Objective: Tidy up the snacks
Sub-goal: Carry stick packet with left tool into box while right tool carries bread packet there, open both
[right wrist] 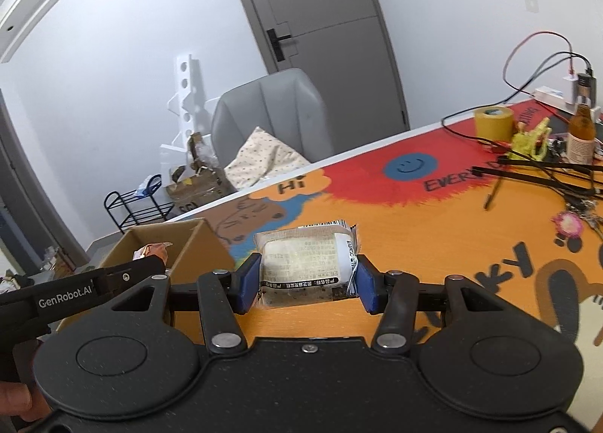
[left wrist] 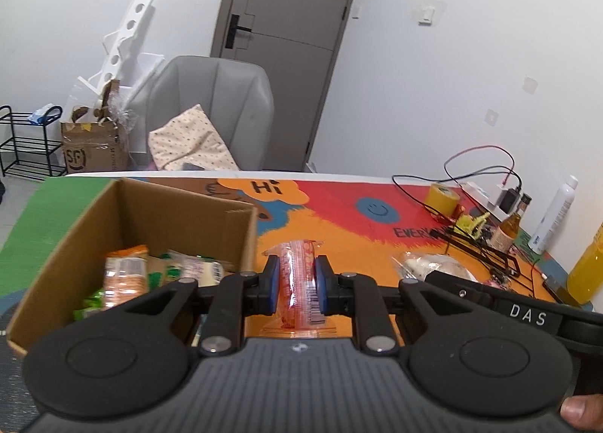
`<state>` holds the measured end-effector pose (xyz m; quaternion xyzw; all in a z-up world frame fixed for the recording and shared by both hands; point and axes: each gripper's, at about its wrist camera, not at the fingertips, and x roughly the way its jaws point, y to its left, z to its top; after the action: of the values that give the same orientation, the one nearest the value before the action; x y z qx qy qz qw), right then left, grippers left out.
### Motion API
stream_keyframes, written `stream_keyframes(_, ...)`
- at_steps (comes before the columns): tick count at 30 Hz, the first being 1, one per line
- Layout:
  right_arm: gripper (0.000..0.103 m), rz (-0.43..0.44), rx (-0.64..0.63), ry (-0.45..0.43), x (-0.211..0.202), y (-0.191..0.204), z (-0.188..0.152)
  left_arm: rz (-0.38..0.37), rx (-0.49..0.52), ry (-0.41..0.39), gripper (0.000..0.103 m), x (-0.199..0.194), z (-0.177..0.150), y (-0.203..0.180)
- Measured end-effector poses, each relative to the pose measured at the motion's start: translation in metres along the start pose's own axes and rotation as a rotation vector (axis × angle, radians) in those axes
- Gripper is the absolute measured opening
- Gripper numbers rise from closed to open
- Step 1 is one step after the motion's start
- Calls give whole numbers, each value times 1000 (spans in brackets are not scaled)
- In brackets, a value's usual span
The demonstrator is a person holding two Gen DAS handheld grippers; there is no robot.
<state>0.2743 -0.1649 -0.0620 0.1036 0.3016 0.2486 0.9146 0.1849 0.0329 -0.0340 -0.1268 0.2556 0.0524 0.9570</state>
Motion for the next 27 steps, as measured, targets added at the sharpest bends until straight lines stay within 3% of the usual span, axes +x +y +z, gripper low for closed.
stream_keyframes(16,50,106,-49,15,19,54,9,118,-99,-59,19,-25,21,70)
stream_keyframes(27,50,131,-81,29,40,79,15,133,-124,-62,19,-16,36,103)
